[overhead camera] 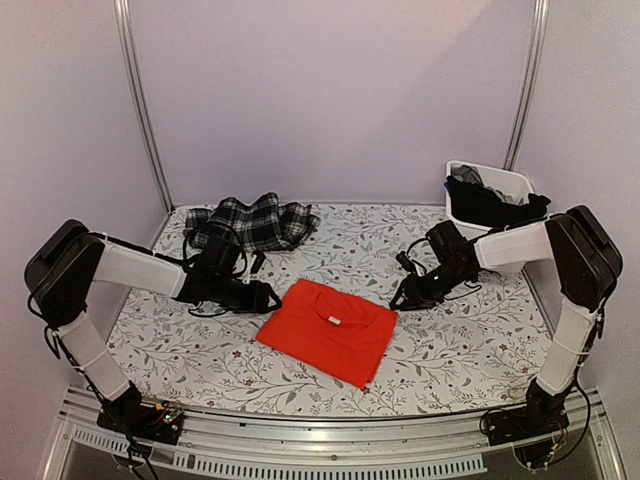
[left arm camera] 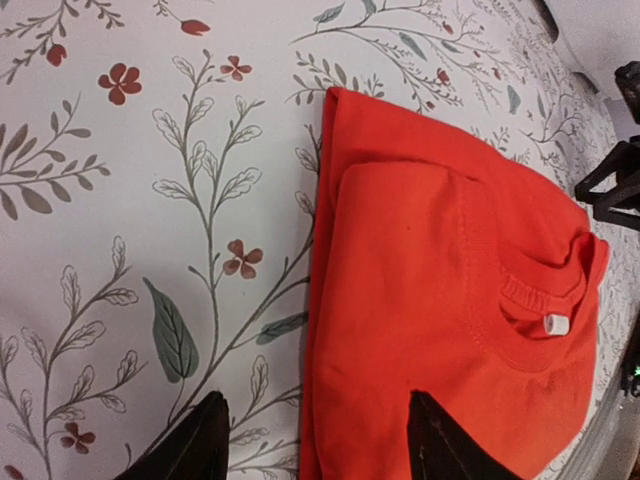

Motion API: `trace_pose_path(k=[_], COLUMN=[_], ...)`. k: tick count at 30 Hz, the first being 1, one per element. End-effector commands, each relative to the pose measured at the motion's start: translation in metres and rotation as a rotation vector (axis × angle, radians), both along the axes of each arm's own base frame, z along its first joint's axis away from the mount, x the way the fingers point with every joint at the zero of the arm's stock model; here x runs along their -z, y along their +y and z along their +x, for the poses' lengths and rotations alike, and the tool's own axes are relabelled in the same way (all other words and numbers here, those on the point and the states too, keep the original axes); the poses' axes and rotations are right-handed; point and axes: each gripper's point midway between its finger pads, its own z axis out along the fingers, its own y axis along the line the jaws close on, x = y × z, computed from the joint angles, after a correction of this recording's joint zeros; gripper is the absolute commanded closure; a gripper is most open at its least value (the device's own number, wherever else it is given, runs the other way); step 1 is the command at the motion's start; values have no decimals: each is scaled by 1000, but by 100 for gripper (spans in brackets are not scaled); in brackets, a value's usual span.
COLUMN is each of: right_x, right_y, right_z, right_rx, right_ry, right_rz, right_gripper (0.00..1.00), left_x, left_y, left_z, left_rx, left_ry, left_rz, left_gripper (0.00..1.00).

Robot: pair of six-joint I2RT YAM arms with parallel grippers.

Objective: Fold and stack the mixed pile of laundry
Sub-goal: Adjust the square-folded T-shirt at the center of the board.

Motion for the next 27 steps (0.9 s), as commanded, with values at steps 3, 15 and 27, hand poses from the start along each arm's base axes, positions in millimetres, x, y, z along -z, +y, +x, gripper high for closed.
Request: trace_pose_path(k=[3,15,27], right_x=[23,-48,-34], right_y=[5,-3,10], right_z=[-6,54,3], right_rx=[-47,23,-108], right_ry=[36,-227,-104], right_rz=[-43,-119,-1], right_gripper=[84,57,58], left_x=[-9,-19,-17], left_y=[-11,-23,-47], left_z=[14,32,61], left_rx=[18,28,78], left_ry=[-37,-92,-124], left_rz=[-32,-64,-82], left_gripper=[41,44,49])
